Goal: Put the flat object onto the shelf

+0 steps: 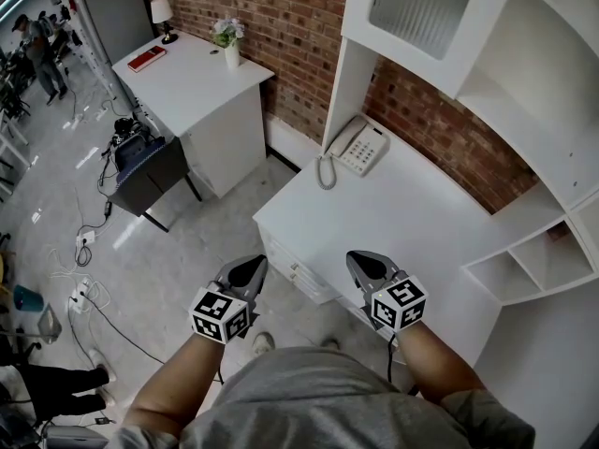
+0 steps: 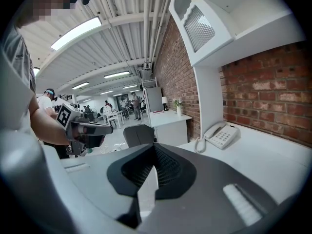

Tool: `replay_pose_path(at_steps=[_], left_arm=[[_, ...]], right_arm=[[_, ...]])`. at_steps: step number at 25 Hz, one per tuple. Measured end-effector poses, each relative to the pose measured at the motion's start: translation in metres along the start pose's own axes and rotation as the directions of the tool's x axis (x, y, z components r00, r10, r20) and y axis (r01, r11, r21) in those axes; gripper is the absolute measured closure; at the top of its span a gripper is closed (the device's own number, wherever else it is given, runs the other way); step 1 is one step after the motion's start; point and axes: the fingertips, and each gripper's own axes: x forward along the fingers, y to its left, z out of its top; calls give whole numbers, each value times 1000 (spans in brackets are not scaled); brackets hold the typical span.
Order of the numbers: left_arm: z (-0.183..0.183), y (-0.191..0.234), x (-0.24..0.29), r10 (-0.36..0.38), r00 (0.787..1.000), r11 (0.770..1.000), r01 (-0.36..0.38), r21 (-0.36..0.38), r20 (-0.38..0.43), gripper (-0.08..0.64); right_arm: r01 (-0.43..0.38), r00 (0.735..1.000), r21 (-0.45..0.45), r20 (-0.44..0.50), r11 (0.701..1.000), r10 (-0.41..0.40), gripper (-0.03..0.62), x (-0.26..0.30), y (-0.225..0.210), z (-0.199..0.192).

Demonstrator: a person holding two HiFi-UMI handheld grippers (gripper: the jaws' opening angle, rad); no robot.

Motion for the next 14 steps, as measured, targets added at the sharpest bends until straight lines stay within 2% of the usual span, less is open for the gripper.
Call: replay_pose_path(at_steps=[14], left_arm=[[1, 1, 5, 0, 1000, 1000, 0, -5, 1, 560]], right_arm=[[9, 1000, 4, 0, 1000, -9, 584, 4, -9, 4]])
